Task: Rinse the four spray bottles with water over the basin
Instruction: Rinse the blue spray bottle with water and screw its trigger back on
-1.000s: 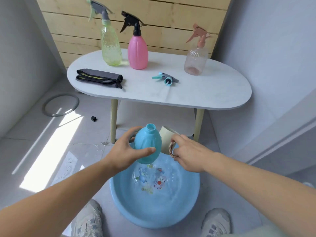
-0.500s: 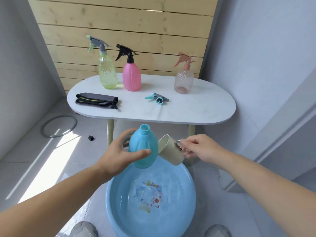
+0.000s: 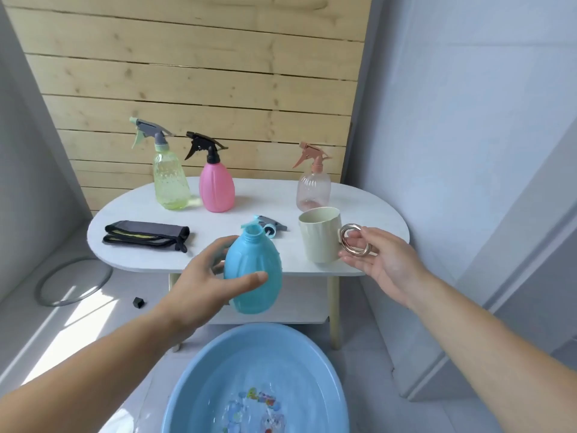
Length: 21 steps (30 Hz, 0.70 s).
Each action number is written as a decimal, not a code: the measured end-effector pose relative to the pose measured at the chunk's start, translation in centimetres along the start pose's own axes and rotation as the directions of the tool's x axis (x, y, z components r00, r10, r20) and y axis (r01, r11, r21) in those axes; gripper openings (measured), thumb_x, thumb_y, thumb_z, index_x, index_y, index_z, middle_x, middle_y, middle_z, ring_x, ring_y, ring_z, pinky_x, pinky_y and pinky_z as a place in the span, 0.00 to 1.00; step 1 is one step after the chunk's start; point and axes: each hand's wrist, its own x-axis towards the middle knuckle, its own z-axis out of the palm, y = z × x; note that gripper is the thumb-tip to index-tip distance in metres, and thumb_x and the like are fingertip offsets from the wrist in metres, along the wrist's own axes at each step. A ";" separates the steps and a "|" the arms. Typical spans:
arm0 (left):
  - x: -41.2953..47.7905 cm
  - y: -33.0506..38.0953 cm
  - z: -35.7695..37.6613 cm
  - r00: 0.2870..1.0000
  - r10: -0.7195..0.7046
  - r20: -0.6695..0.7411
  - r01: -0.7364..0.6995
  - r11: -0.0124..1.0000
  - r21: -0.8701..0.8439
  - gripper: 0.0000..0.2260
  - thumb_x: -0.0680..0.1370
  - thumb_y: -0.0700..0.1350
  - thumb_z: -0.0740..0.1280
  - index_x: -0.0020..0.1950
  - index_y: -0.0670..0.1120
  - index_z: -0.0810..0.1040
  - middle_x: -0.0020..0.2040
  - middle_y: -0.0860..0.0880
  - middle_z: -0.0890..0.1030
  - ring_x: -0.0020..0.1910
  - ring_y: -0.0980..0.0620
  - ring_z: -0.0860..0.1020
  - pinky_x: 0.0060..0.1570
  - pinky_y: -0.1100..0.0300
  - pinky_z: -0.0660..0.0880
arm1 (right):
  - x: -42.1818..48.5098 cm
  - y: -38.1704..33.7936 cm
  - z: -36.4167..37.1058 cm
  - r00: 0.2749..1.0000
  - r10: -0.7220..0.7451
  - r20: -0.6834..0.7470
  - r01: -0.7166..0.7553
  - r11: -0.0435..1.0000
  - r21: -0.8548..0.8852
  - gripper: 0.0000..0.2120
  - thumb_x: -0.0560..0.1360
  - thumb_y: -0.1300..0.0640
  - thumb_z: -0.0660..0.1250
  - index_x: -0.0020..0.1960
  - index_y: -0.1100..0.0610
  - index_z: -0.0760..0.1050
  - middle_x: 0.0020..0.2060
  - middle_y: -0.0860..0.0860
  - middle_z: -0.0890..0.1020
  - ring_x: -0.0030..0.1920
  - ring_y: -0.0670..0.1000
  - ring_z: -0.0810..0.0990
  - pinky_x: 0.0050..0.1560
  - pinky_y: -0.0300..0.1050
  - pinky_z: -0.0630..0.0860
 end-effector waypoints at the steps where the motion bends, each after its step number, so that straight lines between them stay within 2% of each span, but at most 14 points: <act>1: 0.5 0.1 0.1 1.000 0.001 0.005 -0.001 1.000 -0.003 0.33 0.60 0.58 0.82 0.64 0.62 0.79 0.57 0.54 0.85 0.58 0.52 0.84 0.54 0.42 0.84 | 0.6 0.0 -0.1 1.000 -0.008 -0.026 0.008 1.000 -0.003 0.11 0.82 0.59 0.62 0.49 0.64 0.81 0.47 0.58 0.82 0.51 0.65 0.83 0.61 0.57 0.79; 7: 3.2 0.2 0.6 1.000 -0.004 0.006 0.003 1.000 0.020 0.31 0.62 0.57 0.82 0.64 0.62 0.79 0.56 0.56 0.86 0.57 0.55 0.84 0.46 0.54 0.83 | 3.7 1.0 -1.0 0.994 -0.006 -0.106 0.010 0.999 0.038 0.10 0.82 0.61 0.61 0.47 0.63 0.80 0.47 0.57 0.83 0.52 0.63 0.82 0.64 0.57 0.77; 9: 3.7 0.1 0.7 1.000 -0.008 0.000 0.008 1.000 0.024 0.29 0.64 0.54 0.81 0.64 0.61 0.79 0.55 0.56 0.86 0.56 0.55 0.84 0.44 0.58 0.82 | 4.8 1.6 -1.4 0.992 -0.001 -0.122 0.005 1.000 0.030 0.10 0.81 0.62 0.61 0.47 0.64 0.80 0.50 0.59 0.84 0.58 0.62 0.82 0.63 0.57 0.78; 12: 4.1 -0.2 0.5 1.000 -0.018 -0.004 0.018 1.000 0.019 0.27 0.65 0.53 0.81 0.63 0.61 0.79 0.55 0.55 0.86 0.56 0.54 0.84 0.44 0.58 0.82 | 5.8 2.5 -1.6 0.983 -0.026 -0.181 -0.002 0.988 -0.156 0.09 0.79 0.63 0.61 0.48 0.63 0.80 0.52 0.57 0.85 0.61 0.57 0.81 0.61 0.55 0.80; 15: 4.1 -0.1 0.3 1.000 -0.019 -0.004 0.019 1.000 0.010 0.27 0.65 0.53 0.81 0.62 0.62 0.80 0.55 0.55 0.86 0.57 0.55 0.83 0.45 0.57 0.83 | 5.6 2.5 -1.4 0.964 -0.128 -0.235 0.018 0.908 -0.418 0.09 0.80 0.59 0.60 0.51 0.56 0.80 0.51 0.49 0.84 0.57 0.50 0.81 0.60 0.49 0.77; 17: 4.1 -0.1 0.3 1.000 -0.013 0.001 0.013 1.000 0.010 0.26 0.65 0.54 0.81 0.62 0.63 0.80 0.56 0.56 0.86 0.57 0.55 0.83 0.47 0.56 0.83 | 4.9 1.4 -0.9 0.930 -0.268 -0.252 0.080 0.816 -0.573 0.08 0.80 0.55 0.60 0.55 0.51 0.77 0.53 0.44 0.80 0.55 0.47 0.77 0.53 0.43 0.72; 20: 4.0 -0.1 0.0 1.000 -0.006 0.006 0.006 1.000 0.013 0.26 0.65 0.54 0.81 0.61 0.64 0.80 0.56 0.57 0.85 0.58 0.57 0.82 0.47 0.56 0.83 | 3.2 -1.3 1.7 0.813 -0.558 -0.167 0.296 0.643 -0.707 0.05 0.80 0.54 0.62 0.53 0.50 0.76 0.50 0.42 0.80 0.50 0.45 0.77 0.50 0.40 0.73; 21: 4.0 -0.1 -0.1 1.000 -0.002 0.004 0.002 1.000 0.018 0.27 0.64 0.55 0.81 0.61 0.65 0.80 0.56 0.57 0.85 0.58 0.57 0.82 0.48 0.56 0.82 | 2.9 -2.1 3.0 0.800 -0.589 -0.114 0.353 0.615 -0.705 0.04 0.79 0.55 0.64 0.50 0.51 0.78 0.46 0.42 0.82 0.47 0.44 0.79 0.48 0.39 0.75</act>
